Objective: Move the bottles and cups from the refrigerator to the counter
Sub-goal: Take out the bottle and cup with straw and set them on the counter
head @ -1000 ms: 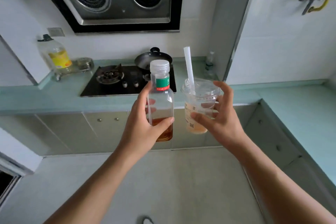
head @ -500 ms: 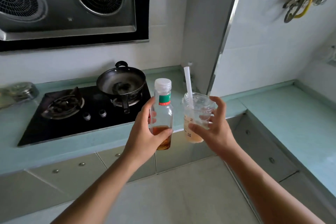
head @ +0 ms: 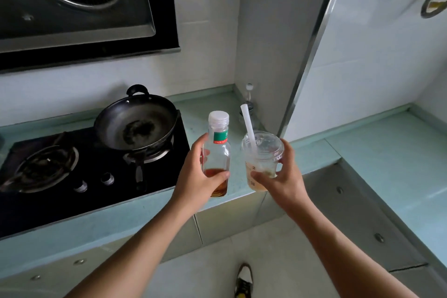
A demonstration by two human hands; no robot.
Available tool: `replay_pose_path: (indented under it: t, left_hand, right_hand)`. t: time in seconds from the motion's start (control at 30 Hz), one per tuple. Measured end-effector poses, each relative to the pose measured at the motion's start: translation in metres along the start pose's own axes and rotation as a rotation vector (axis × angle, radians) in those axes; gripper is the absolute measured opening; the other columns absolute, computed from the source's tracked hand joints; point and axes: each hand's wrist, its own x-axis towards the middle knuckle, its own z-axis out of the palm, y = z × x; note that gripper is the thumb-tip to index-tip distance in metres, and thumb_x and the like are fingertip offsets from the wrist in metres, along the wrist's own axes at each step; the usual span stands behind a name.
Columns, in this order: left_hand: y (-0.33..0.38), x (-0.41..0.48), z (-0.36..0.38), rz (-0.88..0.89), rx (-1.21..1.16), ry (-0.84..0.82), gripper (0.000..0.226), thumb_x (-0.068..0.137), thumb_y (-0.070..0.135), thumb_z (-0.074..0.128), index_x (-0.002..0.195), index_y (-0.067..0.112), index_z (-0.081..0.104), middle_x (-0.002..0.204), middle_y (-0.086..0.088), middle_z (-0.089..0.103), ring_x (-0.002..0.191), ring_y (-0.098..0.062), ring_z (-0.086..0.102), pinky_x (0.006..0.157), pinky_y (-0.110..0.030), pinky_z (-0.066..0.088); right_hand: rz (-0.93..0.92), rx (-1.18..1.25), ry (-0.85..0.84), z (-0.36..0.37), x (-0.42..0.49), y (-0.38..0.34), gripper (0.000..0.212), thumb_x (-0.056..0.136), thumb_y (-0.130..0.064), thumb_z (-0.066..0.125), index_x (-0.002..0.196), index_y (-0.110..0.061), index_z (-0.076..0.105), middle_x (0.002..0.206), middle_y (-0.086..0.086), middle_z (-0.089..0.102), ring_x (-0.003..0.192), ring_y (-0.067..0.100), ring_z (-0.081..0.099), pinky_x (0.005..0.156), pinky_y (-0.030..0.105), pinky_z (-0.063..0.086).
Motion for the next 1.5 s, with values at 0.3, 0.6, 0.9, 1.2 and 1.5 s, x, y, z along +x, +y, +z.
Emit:
replay_pose_path:
  t: [0.3, 0.6, 0.9, 1.2, 1.5]
  left_hand:
    - [-0.030, 0.140, 0.053, -0.111, 0.030, 0.087, 0.087, 0.072, 0.018, 0.088, 0.135, 0.050, 0.037, 0.134, 0.007, 0.056, 0.125, -0.008, 0.054, 0.101, -0.031, 0.047]
    - [-0.073, 0.252, 0.099, -0.097, 0.152, 0.008, 0.082, 0.071, 0.018, 0.085, 0.133, 0.038, 0.036, 0.125, 0.011, 0.056, 0.111, -0.014, 0.058, 0.082, -0.024, 0.042]
    - [-0.130, 0.335, 0.133, -0.130, 0.290, -0.073, 0.084, 0.071, 0.019, 0.084, 0.135, 0.032, 0.031, 0.129, 0.001, 0.061, 0.108, -0.027, 0.063, 0.084, -0.036, 0.052]
    - [-0.168, 0.378, 0.166, -0.141, 0.225, -0.172, 0.092, 0.070, 0.012, 0.086, 0.139, 0.034, 0.029, 0.129, 0.007, 0.059, 0.111, -0.021, 0.062, 0.087, -0.031, 0.049]
    - [-0.184, 0.402, 0.179, -0.073, 0.158, -0.168, 0.085, 0.064, -0.002, 0.088, 0.138, 0.009, 0.047, 0.117, 0.009, 0.053, 0.109, -0.008, 0.051, 0.088, 0.000, 0.039]
  right_hand:
    - [0.121, 0.071, -0.051, 0.009, 0.134, 0.063, 0.084, 0.073, -0.022, 0.088, 0.142, -0.036, 0.042, 0.128, -0.022, 0.060, 0.119, 0.007, 0.060, 0.102, 0.047, 0.056]
    - [0.226, 0.075, 0.048, 0.047, 0.209, 0.126, 0.075, 0.075, -0.008, 0.085, 0.134, -0.030, 0.045, 0.127, -0.006, 0.061, 0.115, 0.010, 0.060, 0.080, 0.018, 0.057]
    - [0.372, 0.096, 0.228, 0.089, 0.246, 0.178, 0.085, 0.069, -0.019, 0.088, 0.139, -0.036, 0.043, 0.124, -0.012, 0.063, 0.114, 0.019, 0.062, 0.091, 0.052, 0.060]
    - [0.437, 0.098, 0.396, 0.126, 0.261, 0.214, 0.079, 0.072, -0.017, 0.090, 0.137, -0.027, 0.046, 0.130, -0.006, 0.062, 0.119, 0.018, 0.061, 0.100, 0.052, 0.053]
    - [0.476, 0.016, 0.467, 0.132, 0.263, 0.230, 0.084, 0.072, -0.017, 0.092, 0.142, -0.012, 0.046, 0.127, 0.002, 0.046, 0.117, 0.018, 0.047, 0.103, 0.048, 0.050]
